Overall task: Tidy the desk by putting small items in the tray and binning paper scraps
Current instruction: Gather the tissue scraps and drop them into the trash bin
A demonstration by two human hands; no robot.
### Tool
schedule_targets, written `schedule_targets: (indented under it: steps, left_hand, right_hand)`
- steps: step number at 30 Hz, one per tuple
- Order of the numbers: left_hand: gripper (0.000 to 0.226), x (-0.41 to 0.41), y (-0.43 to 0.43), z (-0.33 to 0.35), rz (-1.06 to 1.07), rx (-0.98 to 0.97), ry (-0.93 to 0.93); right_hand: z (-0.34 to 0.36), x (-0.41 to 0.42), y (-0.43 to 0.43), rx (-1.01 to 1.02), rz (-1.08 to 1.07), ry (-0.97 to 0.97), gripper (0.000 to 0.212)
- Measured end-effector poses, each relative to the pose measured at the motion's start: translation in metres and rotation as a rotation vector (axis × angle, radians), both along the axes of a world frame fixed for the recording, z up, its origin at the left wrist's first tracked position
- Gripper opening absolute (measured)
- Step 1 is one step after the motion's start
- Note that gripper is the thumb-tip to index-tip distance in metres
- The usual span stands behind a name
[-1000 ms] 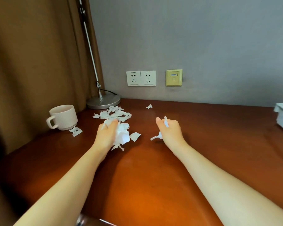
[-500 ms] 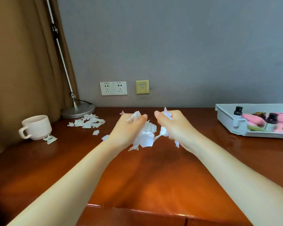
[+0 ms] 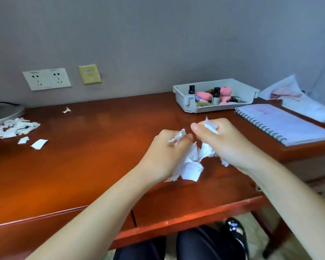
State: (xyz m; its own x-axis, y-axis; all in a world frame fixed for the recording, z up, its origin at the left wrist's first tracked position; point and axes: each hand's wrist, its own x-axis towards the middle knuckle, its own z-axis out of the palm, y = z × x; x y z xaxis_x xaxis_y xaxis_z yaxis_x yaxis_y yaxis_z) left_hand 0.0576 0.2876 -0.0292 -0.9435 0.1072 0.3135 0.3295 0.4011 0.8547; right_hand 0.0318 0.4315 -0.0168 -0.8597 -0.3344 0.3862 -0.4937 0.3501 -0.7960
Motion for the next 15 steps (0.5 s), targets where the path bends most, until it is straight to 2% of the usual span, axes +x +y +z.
schedule_targets:
  steps: [8, 15]
  left_hand:
    - [0.047, 0.000, 0.099, -0.050, -0.247, -0.009, 0.022]
    - [0.050, 0.001, 0.179, -0.116, -0.400, -0.037, -0.165]
  right_hand:
    - [-0.063, 0.027, 0.101, -0.107, -0.267, -0.200, 0.039]
    - [-0.125, 0.053, 0.167, -0.227, -0.495, -0.363, 0.044]
